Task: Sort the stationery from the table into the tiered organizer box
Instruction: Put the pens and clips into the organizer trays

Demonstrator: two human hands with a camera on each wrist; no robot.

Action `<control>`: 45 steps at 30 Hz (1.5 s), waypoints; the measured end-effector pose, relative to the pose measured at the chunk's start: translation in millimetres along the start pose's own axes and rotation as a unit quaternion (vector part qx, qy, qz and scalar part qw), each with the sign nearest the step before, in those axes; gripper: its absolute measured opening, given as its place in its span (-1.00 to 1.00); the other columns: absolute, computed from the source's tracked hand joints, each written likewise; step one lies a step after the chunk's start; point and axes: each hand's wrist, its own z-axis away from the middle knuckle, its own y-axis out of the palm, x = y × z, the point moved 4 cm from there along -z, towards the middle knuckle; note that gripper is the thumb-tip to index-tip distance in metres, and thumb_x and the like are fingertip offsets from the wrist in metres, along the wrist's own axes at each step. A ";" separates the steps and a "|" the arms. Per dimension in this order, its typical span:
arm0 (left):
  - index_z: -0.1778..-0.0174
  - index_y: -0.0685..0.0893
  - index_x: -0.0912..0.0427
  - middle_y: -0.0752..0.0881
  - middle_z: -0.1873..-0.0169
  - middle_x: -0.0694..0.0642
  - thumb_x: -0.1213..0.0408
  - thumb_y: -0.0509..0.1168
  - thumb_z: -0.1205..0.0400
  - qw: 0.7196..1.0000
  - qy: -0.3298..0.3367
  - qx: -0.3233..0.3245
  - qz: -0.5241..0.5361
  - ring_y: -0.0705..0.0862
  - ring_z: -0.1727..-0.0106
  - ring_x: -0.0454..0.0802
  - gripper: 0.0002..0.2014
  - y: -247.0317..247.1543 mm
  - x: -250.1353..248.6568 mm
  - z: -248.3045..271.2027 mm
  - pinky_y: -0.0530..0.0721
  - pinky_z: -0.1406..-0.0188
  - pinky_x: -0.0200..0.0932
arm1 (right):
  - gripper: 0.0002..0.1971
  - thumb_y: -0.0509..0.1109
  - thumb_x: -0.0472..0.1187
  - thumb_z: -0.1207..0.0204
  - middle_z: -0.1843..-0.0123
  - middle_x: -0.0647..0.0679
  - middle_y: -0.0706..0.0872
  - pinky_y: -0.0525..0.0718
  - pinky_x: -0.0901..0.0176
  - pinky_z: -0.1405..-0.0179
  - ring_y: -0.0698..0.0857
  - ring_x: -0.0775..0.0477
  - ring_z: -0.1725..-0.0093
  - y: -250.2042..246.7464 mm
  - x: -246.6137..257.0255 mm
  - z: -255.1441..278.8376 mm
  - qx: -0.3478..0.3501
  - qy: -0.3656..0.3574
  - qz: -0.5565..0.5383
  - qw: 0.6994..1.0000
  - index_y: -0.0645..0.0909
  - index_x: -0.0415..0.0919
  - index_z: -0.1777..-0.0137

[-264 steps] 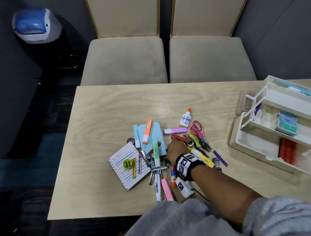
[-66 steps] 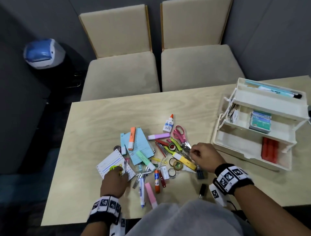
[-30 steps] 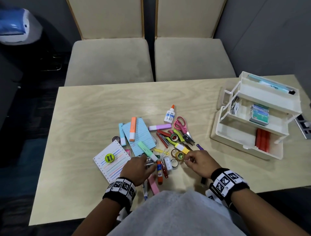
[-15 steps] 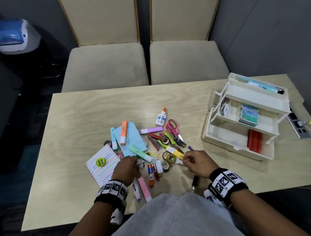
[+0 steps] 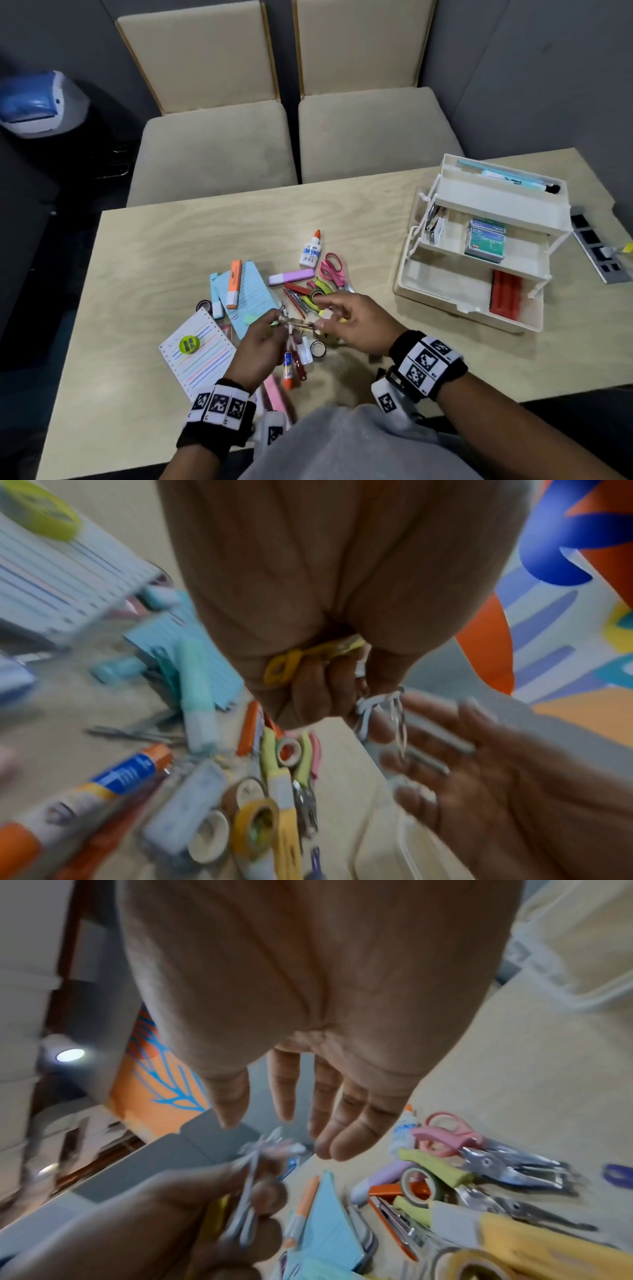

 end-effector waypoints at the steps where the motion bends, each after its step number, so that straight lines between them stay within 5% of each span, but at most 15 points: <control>1: 0.07 0.65 0.19 0.74 0.34 0.20 0.41 0.15 -0.72 1.000 -0.007 0.011 0.010 0.55 0.47 -0.07 -0.82 11.6 -3.7 -3.7 0.49 0.46 -0.23 | -0.58 0.52 -0.05 -0.57 -0.15 0.24 0.72 0.68 0.37 0.01 0.69 0.25 0.04 1.9 5.4 -1.5 0.006 -0.025 0.015 1.000 0.66 0.01 -0.44; 5: -0.04 0.68 0.28 0.61 0.50 0.16 0.35 0.19 -0.73 0.998 -0.026 0.035 0.041 0.47 0.54 -0.02 -0.83 52.0 -21.0 -19.1 0.43 0.52 -0.21 | -0.69 0.53 -0.23 -0.55 0.04 0.15 0.81 0.64 0.47 0.13 0.74 0.29 0.21 -8.4 -0.3 -4.1 -0.067 -0.026 0.039 0.997 0.76 -0.08 -0.29; 8: 0.05 0.63 0.34 0.59 0.41 0.22 0.13 0.21 -0.75 0.997 -0.039 0.036 0.059 0.44 0.59 0.00 -0.70 71.5 -30.3 -28.1 0.35 0.55 -0.23 | -0.75 0.58 -0.39 -0.45 0.22 -0.17 0.80 0.80 0.10 0.29 0.78 -0.01 0.36 -25.7 -14.9 -2.0 -0.152 0.051 -0.089 0.983 0.76 -0.15 -0.08; 10: 0.16 0.60 0.31 0.55 0.42 0.26 0.06 0.21 -0.73 0.999 -0.022 0.017 0.025 0.40 0.57 0.02 -0.64 82.5 -33.1 -36.5 0.35 0.51 -0.18 | -0.70 0.59 -0.44 -0.41 0.27 -0.21 0.79 0.70 0.19 0.48 0.74 -0.06 0.38 -35.6 -25.4 1.1 -0.182 0.100 -0.162 0.965 0.71 -0.15 -0.08; 14: 0.28 0.64 0.11 0.62 0.52 0.03 0.18 0.08 -0.73 1.000 -0.021 0.008 -0.015 0.46 0.56 -0.06 -0.67 109.0 -51.2 -39.4 0.36 0.53 -0.24 | -0.76 0.54 -0.43 -0.50 0.31 -0.08 0.78 0.71 0.15 0.30 0.73 0.00 0.38 -41.4 -44.1 5.7 -0.187 0.137 -0.271 0.934 0.68 -0.18 -0.10; 20: 0.22 0.72 0.23 0.70 0.41 0.27 0.24 0.04 -0.64 0.994 -0.101 0.022 0.042 0.61 0.47 0.07 -0.66 134.8 -67.5 -40.3 0.40 0.55 -0.26 | -0.81 0.25 -0.51 -0.52 0.37 -0.20 0.61 0.48 0.20 0.54 0.53 -0.02 0.51 -38.9 -50.6 8.8 -0.159 0.154 -0.446 0.867 0.68 -0.33 0.16; 24: 0.10 0.75 0.27 0.81 0.21 0.37 -0.19 0.03 -0.51 0.990 -0.135 0.030 0.026 0.79 0.23 0.22 -0.40 150.6 -61.4 -49.8 0.76 0.19 0.22 | -0.80 0.25 -0.27 -0.59 0.47 -0.09 0.55 0.42 0.25 0.61 0.49 0.00 0.57 -41.0 -55.5 12.5 -0.164 0.229 -0.485 0.828 0.62 -0.26 0.24; 27: 0.00 0.72 0.23 0.81 0.25 0.31 -0.46 -0.02 -0.52 0.978 -0.197 0.033 0.058 0.81 0.22 0.29 -0.22 159.6 -58.1 -49.4 0.79 0.14 0.24 | -0.73 0.23 -0.14 -0.66 0.56 -0.12 0.44 0.24 0.21 0.61 0.35 -0.03 0.69 -39.5 -57.2 15.0 -0.111 0.250 -0.469 0.840 0.55 -0.32 0.19; 31: 0.11 0.67 0.32 0.71 0.33 0.31 0.01 0.01 -0.70 0.958 -0.250 0.079 0.119 0.71 0.24 0.24 -0.53 157.5 -74.6 -36.8 0.69 -0.12 0.42 | -0.64 0.26 -0.08 -0.66 0.43 -0.16 0.52 0.28 0.11 0.43 0.42 -0.11 0.57 -44.0 -63.7 16.0 -0.062 0.279 -0.492 0.822 0.60 -0.17 0.36; 34: 0.03 0.68 0.40 0.71 0.24 0.34 0.48 0.06 -0.56 0.967 -0.219 0.095 0.089 0.71 0.24 0.23 -0.72 147.6 -77.9 -35.3 0.68 -0.09 0.47 | -0.73 0.32 -0.11 -0.66 0.24 -0.22 0.69 0.73 -0.18 0.07 0.67 -0.23 0.35 -46.4 -62.2 15.0 -0.053 0.269 -0.545 0.792 0.72 -0.25 0.17; 36: -0.08 0.68 0.39 0.74 0.22 0.32 0.57 0.12 -0.55 0.981 -0.171 0.086 0.032 0.73 0.26 0.19 -0.71 141.0 -77.9 -33.7 0.80 0.06 0.24 | -0.83 0.33 -0.27 -0.67 0.25 -0.23 0.73 0.76 -0.09 0.23 0.70 -0.18 0.37 -44.0 -57.1 14.3 -0.064 0.244 -0.560 0.789 0.71 -0.32 0.07; 38: -0.01 0.76 0.17 0.79 0.31 0.14 0.56 0.26 -0.48 0.989 -0.100 0.069 -0.078 0.70 0.41 -0.03 -0.70 133.7 -75.8 -33.3 0.70 0.36 -0.16 | -0.87 0.29 -0.45 -0.65 0.11 -0.33 0.79 0.69 0.06 0.34 0.75 -0.16 0.28 -38.8 -55.8 11.7 -0.082 0.219 -0.560 0.795 0.66 -0.39 -0.10; 40: 0.05 0.80 0.01 0.79 0.40 -0.03 0.51 0.33 -0.39 0.980 -0.028 0.032 -0.193 0.65 0.48 -0.17 -0.65 127.6 -74.5 -34.3 0.59 0.43 -0.29 | -0.76 0.24 -0.56 -0.63 -0.12 -0.46 0.77 0.75 -0.02 0.05 0.80 -0.25 0.04 -33.9 -58.3 8.1 -0.102 0.195 -0.571 0.791 0.62 -0.45 -0.24; 42: -0.01 0.82 -0.01 0.81 0.36 -0.05 0.47 0.33 -0.41 0.969 0.019 -0.013 -0.246 0.70 0.40 -0.16 -0.63 124.2 -72.2 -35.8 0.64 0.33 -0.29 | -0.76 0.26 -0.57 -0.63 -0.16 -0.48 0.74 0.76 -0.08 -0.09 0.79 -0.26 -0.02 -30.7 -58.0 6.4 -0.113 0.178 -0.576 0.790 0.63 -0.45 -0.23; 45: 0.01 0.81 0.02 0.82 0.27 -0.02 0.37 0.37 -0.47 0.943 0.074 -0.087 -0.313 0.76 0.20 -0.07 -0.75 115.9 -69.4 -39.3 0.69 0.09 -0.22 | -0.81 0.27 -0.56 -0.64 -0.05 -0.40 0.79 0.83 0.08 0.15 0.83 -0.18 0.08 -27.4 -52.4 8.2 -0.126 0.158 -0.593 0.780 0.65 -0.45 -0.17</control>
